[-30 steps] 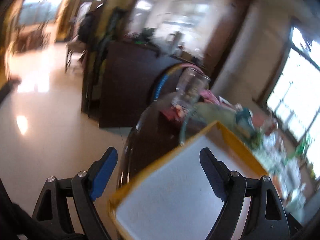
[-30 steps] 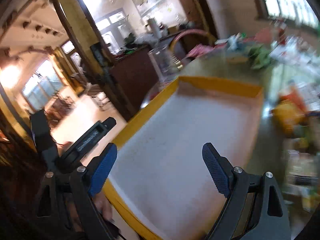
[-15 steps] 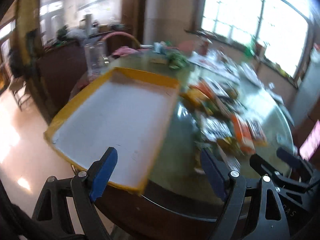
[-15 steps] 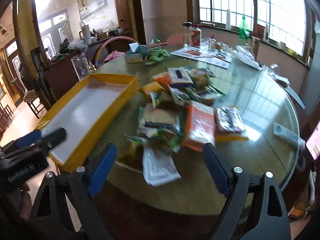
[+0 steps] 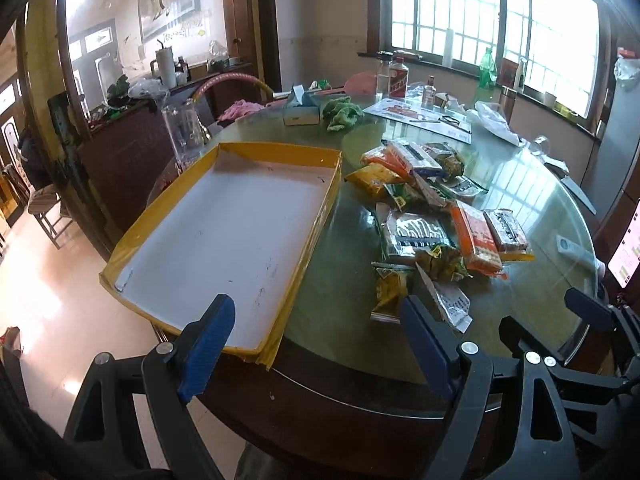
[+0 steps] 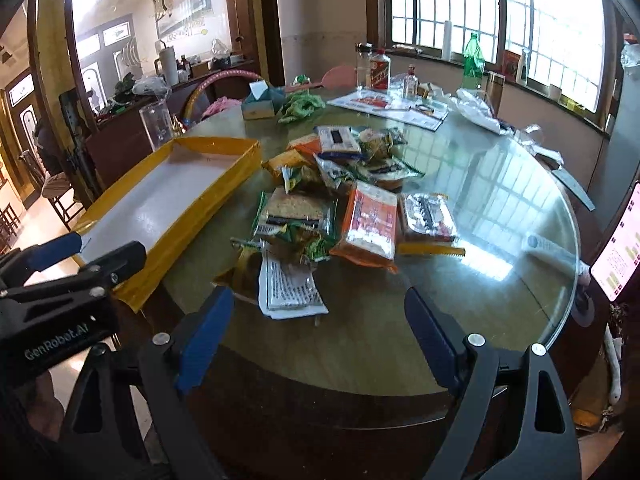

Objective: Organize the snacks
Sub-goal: 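Reach the right gripper to the orange cracker pack and grasp it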

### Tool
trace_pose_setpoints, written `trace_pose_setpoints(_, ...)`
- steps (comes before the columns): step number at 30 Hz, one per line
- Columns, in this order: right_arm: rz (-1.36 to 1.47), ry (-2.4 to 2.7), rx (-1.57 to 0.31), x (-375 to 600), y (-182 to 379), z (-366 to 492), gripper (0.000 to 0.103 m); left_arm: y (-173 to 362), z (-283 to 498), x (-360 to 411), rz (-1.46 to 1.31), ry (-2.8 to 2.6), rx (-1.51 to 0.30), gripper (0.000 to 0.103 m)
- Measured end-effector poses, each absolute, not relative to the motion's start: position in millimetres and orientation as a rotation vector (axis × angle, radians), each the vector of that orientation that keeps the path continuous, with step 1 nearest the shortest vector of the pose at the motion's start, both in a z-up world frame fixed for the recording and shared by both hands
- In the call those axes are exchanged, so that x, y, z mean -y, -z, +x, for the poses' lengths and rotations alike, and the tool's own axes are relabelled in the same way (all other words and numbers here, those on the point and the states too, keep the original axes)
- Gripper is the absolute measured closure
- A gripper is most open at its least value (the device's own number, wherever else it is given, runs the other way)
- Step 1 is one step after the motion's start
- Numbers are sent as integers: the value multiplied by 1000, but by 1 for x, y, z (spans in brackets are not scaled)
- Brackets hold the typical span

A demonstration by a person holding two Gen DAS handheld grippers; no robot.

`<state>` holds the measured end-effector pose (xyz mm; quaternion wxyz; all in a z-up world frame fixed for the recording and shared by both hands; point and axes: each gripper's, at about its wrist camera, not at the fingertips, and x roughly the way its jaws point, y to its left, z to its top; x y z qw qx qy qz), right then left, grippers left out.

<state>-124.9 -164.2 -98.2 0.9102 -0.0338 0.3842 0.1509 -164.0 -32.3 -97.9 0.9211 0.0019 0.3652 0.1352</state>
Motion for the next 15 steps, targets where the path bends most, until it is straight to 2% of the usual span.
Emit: trace_pose_setpoints(15, -48, -291, -873, 178, 113, -74, 15, 114, -90, 38, -60, -212, -848, 18)
